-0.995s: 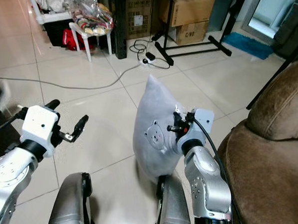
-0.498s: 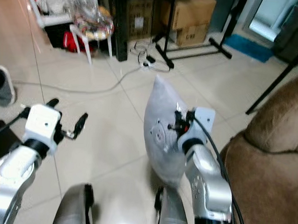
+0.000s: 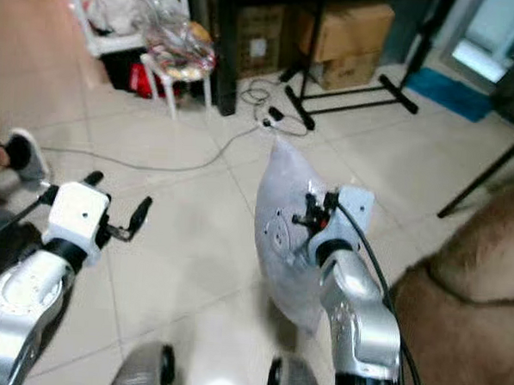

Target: Move the pillow to the sofa from floor

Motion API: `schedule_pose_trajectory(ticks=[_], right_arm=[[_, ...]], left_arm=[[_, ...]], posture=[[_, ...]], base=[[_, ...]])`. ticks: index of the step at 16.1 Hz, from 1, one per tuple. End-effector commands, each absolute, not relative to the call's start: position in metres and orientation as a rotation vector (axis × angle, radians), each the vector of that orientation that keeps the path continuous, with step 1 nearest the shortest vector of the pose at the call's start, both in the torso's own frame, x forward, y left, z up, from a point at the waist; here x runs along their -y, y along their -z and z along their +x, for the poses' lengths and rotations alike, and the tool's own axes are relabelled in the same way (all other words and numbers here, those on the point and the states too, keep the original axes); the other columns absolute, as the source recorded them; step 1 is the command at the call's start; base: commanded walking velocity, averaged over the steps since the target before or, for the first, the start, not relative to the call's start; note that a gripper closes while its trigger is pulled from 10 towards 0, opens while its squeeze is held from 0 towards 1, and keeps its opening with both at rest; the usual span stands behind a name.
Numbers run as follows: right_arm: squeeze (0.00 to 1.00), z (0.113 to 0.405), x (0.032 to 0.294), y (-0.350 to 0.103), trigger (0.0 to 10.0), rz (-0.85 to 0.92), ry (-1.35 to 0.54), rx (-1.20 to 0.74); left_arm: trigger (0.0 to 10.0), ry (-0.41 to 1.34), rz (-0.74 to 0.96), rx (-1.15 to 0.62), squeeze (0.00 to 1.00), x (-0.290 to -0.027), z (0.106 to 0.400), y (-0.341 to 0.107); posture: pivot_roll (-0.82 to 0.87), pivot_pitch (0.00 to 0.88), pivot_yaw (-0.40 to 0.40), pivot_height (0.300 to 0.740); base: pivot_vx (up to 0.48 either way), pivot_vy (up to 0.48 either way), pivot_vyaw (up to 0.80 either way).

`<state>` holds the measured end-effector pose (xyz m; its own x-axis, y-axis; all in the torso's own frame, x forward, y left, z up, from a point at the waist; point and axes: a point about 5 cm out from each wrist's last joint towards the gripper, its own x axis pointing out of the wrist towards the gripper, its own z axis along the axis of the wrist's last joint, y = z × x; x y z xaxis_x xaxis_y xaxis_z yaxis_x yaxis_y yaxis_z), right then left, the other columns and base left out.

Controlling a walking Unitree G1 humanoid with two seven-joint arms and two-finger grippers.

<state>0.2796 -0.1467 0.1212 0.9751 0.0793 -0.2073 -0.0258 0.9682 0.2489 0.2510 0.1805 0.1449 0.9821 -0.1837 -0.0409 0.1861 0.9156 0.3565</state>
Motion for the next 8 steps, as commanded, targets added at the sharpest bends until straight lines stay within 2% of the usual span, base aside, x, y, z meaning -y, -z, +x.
schedule_pose_trajectory(ticks=[1, 4, 8], right_arm=[[0.0, 0.2803, 0.1485, -0.134, 10.0, 0.247, -0.053, -0.16], [0.0, 0.2824, 0.1543, -0.1339, 10.0, 0.24, -0.039, -0.166], [0.0, 0.284, 0.1537, -0.1349, 10.0, 0.253, -0.032, -0.163]], left_arm=[[10.0, 0.18, 0.372, -0.007, 0.59, -0.1836, 0.2532, -0.1449], [10.0, 0.192, 0.369, -0.003, 0.6, -0.1783, 0.2541, -0.1454], [10.0, 0.2, 0.369, 0.001, 0.59, -0.1776, 0.258, -0.1467]], posture=[[-0.08, 0.0, -0.002, 0.71], [-0.08, 0.0, -0.005, 0.74], [-0.07, 0.0, -0.003, 0.74]], base=[[0.0, 0.0, 0.0], [0.0, 0.0, 0.0], [0.0, 0.0, 0.0]])
